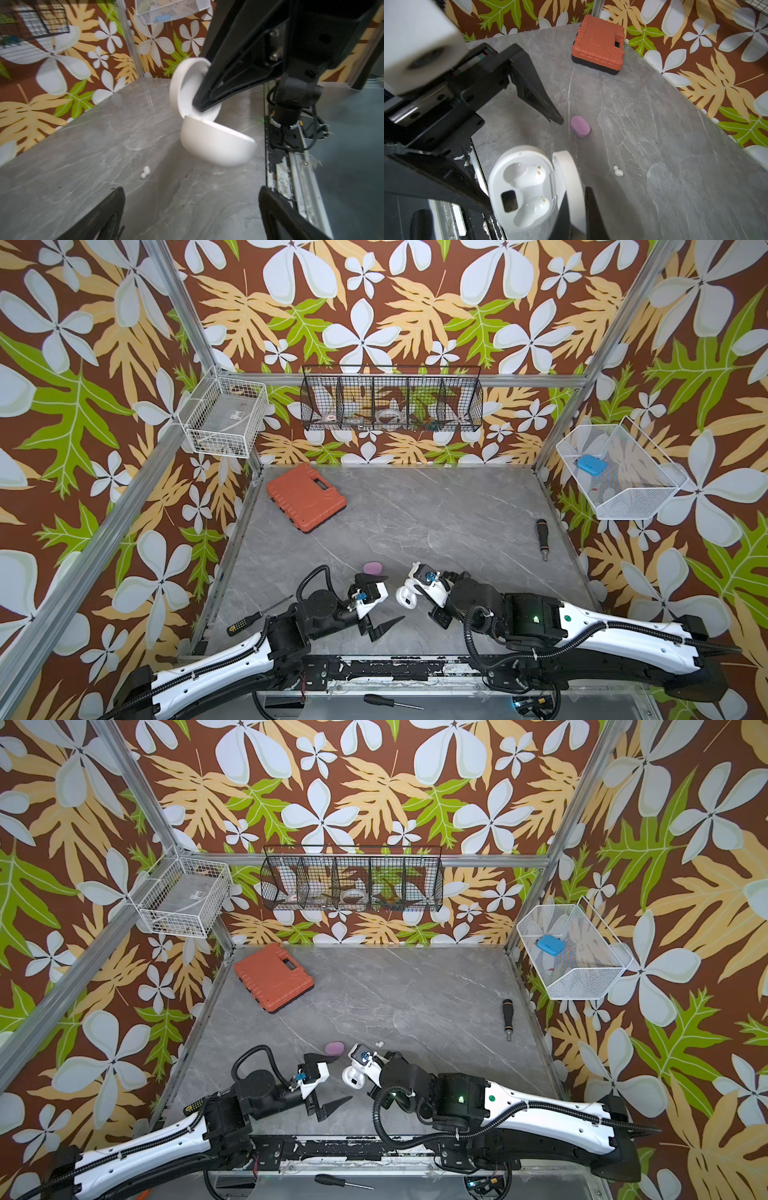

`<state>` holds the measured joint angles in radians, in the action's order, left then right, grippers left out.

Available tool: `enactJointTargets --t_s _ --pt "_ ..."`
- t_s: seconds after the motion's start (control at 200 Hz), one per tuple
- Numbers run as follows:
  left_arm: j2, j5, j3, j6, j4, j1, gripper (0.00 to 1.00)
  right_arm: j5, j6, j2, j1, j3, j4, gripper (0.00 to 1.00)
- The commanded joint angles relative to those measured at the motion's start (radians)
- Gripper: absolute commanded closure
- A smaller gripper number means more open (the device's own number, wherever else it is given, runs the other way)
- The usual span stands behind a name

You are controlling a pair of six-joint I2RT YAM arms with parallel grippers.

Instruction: Insert the wireless bluetooth earbuds into the charging case

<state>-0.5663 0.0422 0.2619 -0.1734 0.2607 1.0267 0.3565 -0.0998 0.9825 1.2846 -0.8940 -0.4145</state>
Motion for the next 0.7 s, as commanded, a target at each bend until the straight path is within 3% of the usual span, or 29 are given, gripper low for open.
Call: enactJointTargets --t_s 0.0,0.165,0.265,0.4,0.691 --pt "0.069 -0.259 -0.036 -0.048 0.141 -0.001 0.0 -0.022 0.044 0.013 -0.044 -0.016 -0.029 0.97" --pt "0.136 -0.589 -0.102 -0.159 0.311 -0.001 0.0 -0.086 0.123 0.054 -0.15 -0.022 -0.035 0.98" --pt "0.117 -0.703 -0.115 -0.211 0.371 -0.003 0.0 -0.093 0.177 0.091 -0.182 -0.026 -0.027 0.98" --pt "0.081 -0.749 -0.113 -0.232 0.401 -0.003 0.0 -0.081 0.249 0.172 -0.208 -0.029 -0.018 0.98" --pt "0.073 -0.736 -0.121 -0.232 0.416 -0.039 0.0 -0.056 0.363 0.381 -0.241 -0.073 0.012 1.0"
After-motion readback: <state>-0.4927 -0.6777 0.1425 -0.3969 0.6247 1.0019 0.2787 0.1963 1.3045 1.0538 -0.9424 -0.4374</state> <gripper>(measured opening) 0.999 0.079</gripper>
